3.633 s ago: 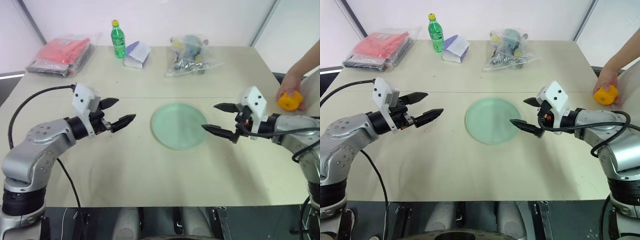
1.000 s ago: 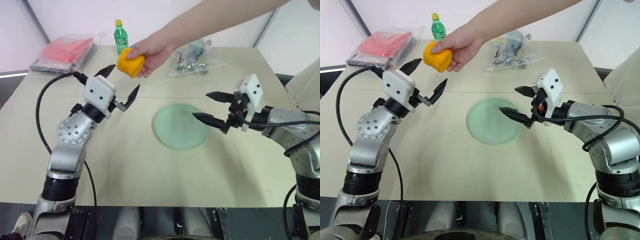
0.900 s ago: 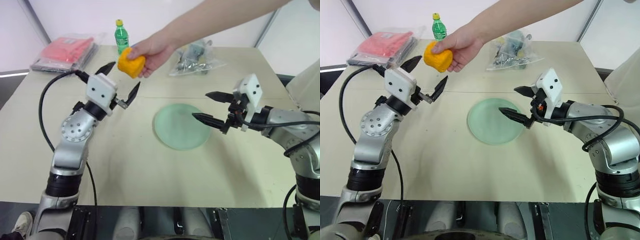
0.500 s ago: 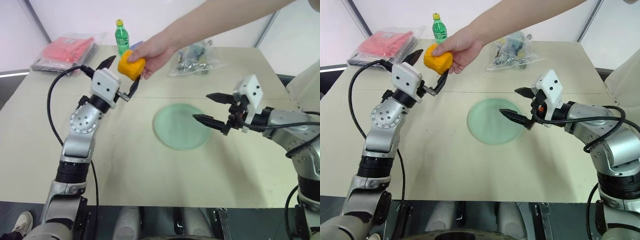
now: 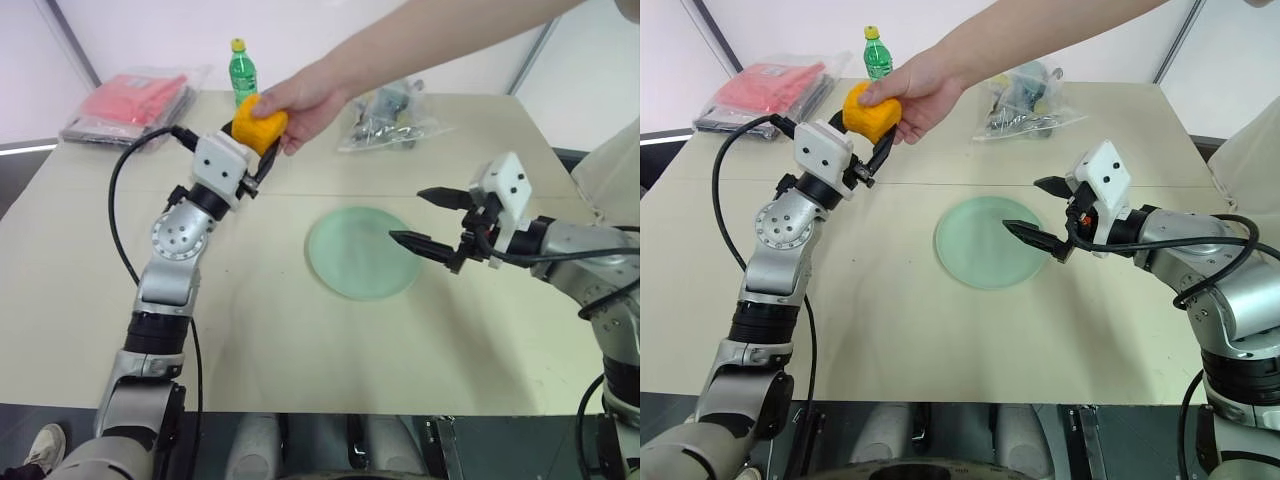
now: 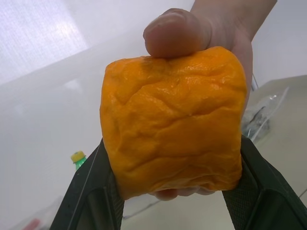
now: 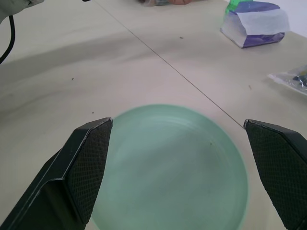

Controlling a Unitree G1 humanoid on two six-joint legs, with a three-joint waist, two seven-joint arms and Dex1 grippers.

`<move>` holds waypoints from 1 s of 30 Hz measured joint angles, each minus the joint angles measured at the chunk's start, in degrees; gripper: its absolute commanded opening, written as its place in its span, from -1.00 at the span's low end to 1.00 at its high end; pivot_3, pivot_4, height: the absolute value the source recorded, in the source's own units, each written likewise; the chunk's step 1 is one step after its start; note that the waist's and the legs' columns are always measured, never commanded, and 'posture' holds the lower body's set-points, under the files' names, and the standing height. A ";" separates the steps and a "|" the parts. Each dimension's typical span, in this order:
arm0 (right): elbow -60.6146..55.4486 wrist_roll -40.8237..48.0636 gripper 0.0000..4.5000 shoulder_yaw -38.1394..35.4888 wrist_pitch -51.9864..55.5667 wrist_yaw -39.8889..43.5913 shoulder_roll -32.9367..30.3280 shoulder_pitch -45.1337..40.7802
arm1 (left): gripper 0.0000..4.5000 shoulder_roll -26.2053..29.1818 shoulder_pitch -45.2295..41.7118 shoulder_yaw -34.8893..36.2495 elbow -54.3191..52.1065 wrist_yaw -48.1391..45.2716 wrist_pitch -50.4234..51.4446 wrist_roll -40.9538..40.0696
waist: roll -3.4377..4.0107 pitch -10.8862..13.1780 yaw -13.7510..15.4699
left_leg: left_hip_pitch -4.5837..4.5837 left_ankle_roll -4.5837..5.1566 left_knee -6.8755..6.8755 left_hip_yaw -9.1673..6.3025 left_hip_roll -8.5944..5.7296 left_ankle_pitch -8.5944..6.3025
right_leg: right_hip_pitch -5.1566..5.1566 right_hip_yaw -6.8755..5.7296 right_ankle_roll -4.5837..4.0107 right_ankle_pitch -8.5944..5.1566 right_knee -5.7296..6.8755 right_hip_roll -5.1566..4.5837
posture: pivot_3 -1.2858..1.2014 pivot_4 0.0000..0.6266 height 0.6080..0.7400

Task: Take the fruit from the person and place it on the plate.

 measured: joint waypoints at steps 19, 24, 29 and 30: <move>-4.97 -0.07 1.00 -5.07 1.03 1.17 -6.61 11.81 | -0.07 -3.14 -3.41 -4.77 -2.37 -20.13 31.96 -19.97 | 0.00 0.00 -0.02 | 0.01 0.00 0.02 -0.09 -0.01 0.00 | 0.04 -0.02 0.00 -0.01 -0.02 0.05 | 0.03 -0.52 0.87; -8.22 0.00 1.00 -6.75 1.37 0.41 -6.73 16.36 | -0.07 -6.29 -8.73 -7.02 3.86 -22.80 36.35 -20.43 | 0.00 0.00 -0.07 | 0.01 0.00 0.02 -0.12 -0.01 0.00 | 0.04 -0.01 0.00 -0.01 -0.02 0.08 | 0.03 -0.52 0.87; -12.04 0.69 1.00 -8.35 2.27 -2.26 -5.82 19.19 | -0.07 -8.56 -14.29 -12.95 15.94 -26.36 39.21 -17.09 | 0.00 0.00 -0.10 | 0.00 0.01 0.01 -0.13 -0.03 0.00 | 0.05 -0.01 0.00 -0.02 -0.08 0.09 | 0.03 -0.52 0.87; -12.40 0.87 1.00 -8.61 2.30 -2.64 -5.76 19.73 | -0.07 -8.63 -14.33 -13.87 17.46 -27.14 38.92 -16.23 | 0.00 0.00 -0.21 | 0.00 0.01 0.01 -0.13 -0.02 -0.01 | 0.04 0.00 0.00 -0.02 -0.08 0.10 | 0.03 -0.52 0.87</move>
